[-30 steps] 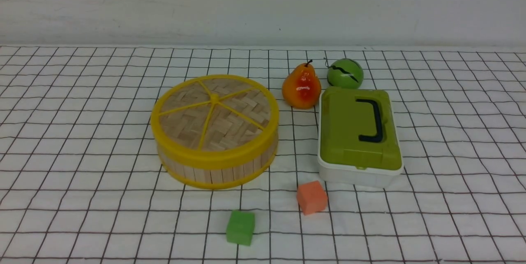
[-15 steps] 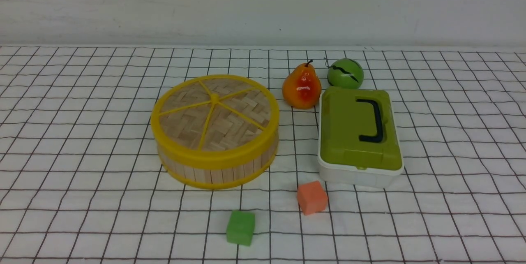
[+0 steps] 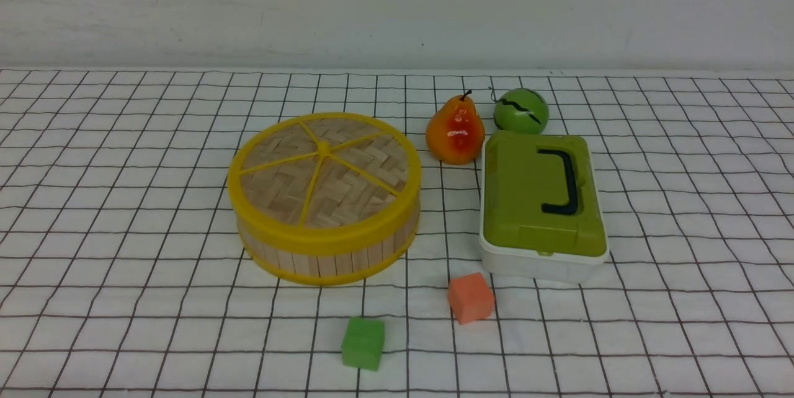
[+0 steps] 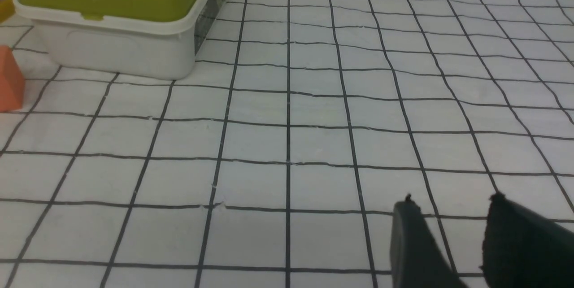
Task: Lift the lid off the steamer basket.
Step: Use the left arm to lift the lid of the steamer
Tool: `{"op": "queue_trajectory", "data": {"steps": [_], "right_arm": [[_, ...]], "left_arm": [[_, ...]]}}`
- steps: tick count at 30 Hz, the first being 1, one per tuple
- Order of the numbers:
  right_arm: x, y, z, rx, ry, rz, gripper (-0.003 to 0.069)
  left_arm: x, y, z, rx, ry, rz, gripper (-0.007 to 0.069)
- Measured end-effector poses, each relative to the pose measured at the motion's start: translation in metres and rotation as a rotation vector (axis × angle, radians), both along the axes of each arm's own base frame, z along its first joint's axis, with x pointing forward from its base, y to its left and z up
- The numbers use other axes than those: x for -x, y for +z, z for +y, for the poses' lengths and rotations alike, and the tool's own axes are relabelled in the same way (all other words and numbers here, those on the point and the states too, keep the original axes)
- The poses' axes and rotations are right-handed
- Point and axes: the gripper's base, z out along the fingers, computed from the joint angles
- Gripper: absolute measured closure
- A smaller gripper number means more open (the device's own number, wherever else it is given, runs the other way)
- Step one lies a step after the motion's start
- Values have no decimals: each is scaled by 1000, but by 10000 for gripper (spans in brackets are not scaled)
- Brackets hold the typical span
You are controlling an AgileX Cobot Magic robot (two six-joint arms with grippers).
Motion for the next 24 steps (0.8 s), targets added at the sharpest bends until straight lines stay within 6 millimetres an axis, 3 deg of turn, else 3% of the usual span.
{"op": "queue_trajectory", "data": {"steps": [9,15,18,21,23,24], "right_arm": [[0,0,0,0,0,0,419],[0,0,0,0,0,0,419],[0,0,0,0,0,0,419],[0,0,0,0,0,0,419],[0,0,0,0,0,0,419],[0,0,0,0,0,0,419]], "left_arm": [[0,25,2,25,24,-280,549],[1,34,3,57,33,-369,543],[3,39,5,177,36,-425,542],[8,54,9,501,17,-559,552],[10,60,9,564,2,-576,571],[14,76,8,584,-22,-581,613]]}}
